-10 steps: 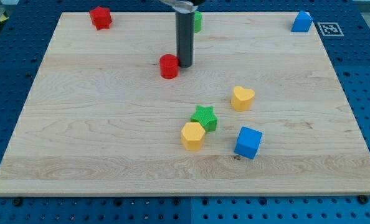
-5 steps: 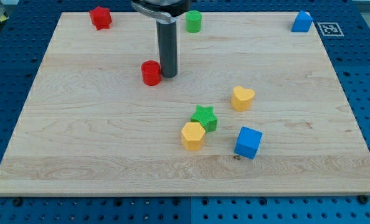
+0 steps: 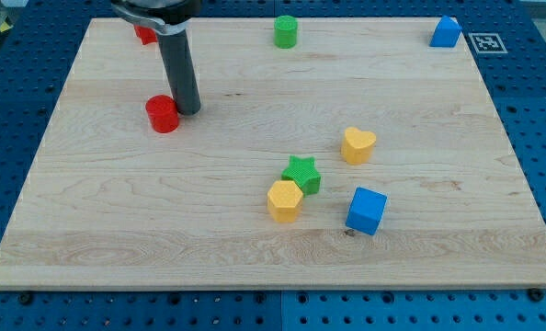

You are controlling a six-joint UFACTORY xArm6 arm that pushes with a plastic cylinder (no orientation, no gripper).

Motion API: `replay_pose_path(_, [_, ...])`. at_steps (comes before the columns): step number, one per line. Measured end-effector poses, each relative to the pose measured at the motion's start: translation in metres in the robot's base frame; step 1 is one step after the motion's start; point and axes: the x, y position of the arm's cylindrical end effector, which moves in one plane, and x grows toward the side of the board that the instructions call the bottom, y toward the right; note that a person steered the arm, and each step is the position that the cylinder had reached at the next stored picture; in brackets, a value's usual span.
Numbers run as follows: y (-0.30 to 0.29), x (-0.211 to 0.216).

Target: Slide the red circle towards the center left of the board

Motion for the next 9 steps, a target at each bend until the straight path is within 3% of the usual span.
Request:
replay_pose_path(2, [0.024, 0.034])
replay_pose_path(9, [-0.012, 0.033])
